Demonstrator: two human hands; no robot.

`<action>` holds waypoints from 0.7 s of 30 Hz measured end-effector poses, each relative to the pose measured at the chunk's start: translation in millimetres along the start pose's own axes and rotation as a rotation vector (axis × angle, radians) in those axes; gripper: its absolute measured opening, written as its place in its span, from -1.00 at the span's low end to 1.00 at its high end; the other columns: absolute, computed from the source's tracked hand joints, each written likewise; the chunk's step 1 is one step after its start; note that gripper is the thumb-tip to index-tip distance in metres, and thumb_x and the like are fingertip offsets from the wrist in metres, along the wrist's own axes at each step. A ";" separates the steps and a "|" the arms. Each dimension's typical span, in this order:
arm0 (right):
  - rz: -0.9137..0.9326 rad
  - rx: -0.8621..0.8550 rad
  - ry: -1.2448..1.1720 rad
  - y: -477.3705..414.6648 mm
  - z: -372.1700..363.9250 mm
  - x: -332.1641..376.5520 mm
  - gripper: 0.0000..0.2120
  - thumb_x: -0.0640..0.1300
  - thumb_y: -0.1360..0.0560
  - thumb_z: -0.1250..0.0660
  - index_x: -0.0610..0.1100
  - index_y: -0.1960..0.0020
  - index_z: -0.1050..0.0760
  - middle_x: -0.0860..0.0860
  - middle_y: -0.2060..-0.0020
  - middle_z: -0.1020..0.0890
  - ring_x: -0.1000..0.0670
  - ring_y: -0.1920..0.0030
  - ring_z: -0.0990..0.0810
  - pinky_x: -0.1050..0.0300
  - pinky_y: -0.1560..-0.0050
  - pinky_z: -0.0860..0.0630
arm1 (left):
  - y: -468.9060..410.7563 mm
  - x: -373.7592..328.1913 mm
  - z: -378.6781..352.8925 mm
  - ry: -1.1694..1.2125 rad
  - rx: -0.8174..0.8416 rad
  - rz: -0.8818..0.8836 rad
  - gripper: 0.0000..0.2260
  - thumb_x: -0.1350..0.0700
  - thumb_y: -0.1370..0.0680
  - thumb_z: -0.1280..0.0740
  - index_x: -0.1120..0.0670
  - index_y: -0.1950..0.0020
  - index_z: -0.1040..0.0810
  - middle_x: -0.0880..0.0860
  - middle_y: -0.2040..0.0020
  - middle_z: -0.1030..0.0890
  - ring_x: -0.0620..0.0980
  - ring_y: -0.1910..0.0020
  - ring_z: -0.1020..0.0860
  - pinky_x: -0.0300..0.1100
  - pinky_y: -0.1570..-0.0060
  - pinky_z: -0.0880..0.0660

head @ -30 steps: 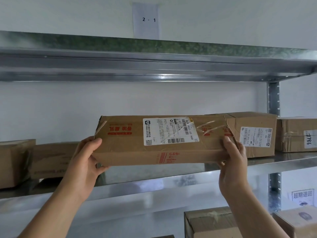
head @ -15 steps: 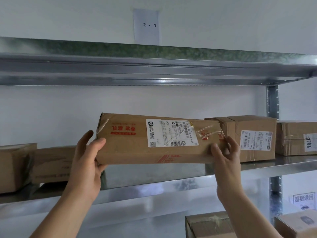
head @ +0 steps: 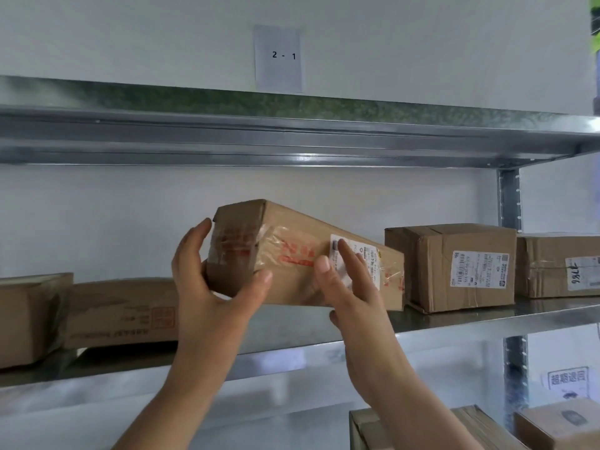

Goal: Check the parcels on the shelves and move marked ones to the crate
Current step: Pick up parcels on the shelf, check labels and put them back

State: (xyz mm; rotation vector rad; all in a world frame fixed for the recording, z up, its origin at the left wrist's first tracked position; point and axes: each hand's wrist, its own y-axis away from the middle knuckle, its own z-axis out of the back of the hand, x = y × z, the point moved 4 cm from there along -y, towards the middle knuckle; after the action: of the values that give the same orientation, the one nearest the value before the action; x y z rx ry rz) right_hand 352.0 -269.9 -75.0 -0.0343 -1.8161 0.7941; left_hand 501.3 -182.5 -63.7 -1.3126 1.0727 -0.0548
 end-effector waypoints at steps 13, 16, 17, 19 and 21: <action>0.098 0.022 -0.118 5.6 -1.2 17.2 -0.40 0.22 -0.33 -0.48 0.13 -0.34 -0.51 0.14 -0.18 -0.69 0.09 -0.21 -0.65 0.07 -0.23 -0.51 | 13.5 -12.9 -24.1 0.140 0.222 -0.048 -0.14 -0.24 -0.27 -0.49 -0.39 -0.48 -0.14 -0.36 -0.45 -0.35 -0.37 -0.45 -0.28 -0.45 -0.26 -0.38; 0.086 -0.006 -0.157 4.5 4.2 15.2 -0.53 0.11 -0.38 -0.39 0.14 -0.28 -0.56 0.10 -0.15 -0.69 0.07 -0.18 -0.65 0.03 -0.21 -0.52 | 12.3 -11.6 -25.4 0.227 0.217 -0.060 -0.27 -0.16 -0.35 -0.43 -0.30 -0.47 -0.21 -0.37 -0.37 -0.45 -0.31 -0.40 -0.39 -0.26 -0.27 -0.41; 0.083 -0.010 -0.171 3.9 5.9 15.2 -0.54 0.08 -0.38 -0.38 0.15 -0.28 -0.56 0.09 -0.16 -0.69 0.04 -0.17 -0.65 0.00 -0.20 -0.53 | 12.3 -11.3 -25.6 0.250 0.217 -0.064 -0.30 -0.14 -0.37 -0.42 -0.28 -0.47 -0.24 -0.34 -0.36 -0.48 -0.26 -0.40 -0.42 -0.23 -0.26 -0.43; 0.077 -0.010 -0.203 3.5 7.5 17.0 -0.52 0.05 -0.37 -0.49 0.16 -0.29 -0.56 0.10 -0.12 -0.70 0.04 -0.13 -0.67 -0.07 -0.22 -0.58 | 12.3 -10.1 -26.7 0.295 0.223 -0.068 -0.37 -0.03 -0.45 -0.43 -0.24 -0.46 -0.28 -0.28 -0.35 -0.50 -0.17 -0.39 -0.46 -0.28 -0.20 -0.49; 0.065 -0.023 -0.224 3.6 8.7 19.3 -0.45 0.14 -0.32 -0.50 0.16 -0.30 -0.55 0.14 -0.06 -0.72 0.06 -0.08 -0.70 -0.12 -0.23 -0.62 | 12.0 -11.8 -28.2 0.324 0.234 -0.065 -0.46 0.05 -0.51 -0.35 -0.21 -0.47 -0.31 -0.24 -0.35 -0.51 -0.11 -0.38 -0.48 -0.32 -0.17 -0.50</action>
State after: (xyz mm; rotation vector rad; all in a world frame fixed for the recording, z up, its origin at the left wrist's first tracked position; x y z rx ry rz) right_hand 335.6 -263.9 -62.4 -0.0194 -2.0441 0.8503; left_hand 470.1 -192.7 -62.5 -1.1487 1.2543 -0.4415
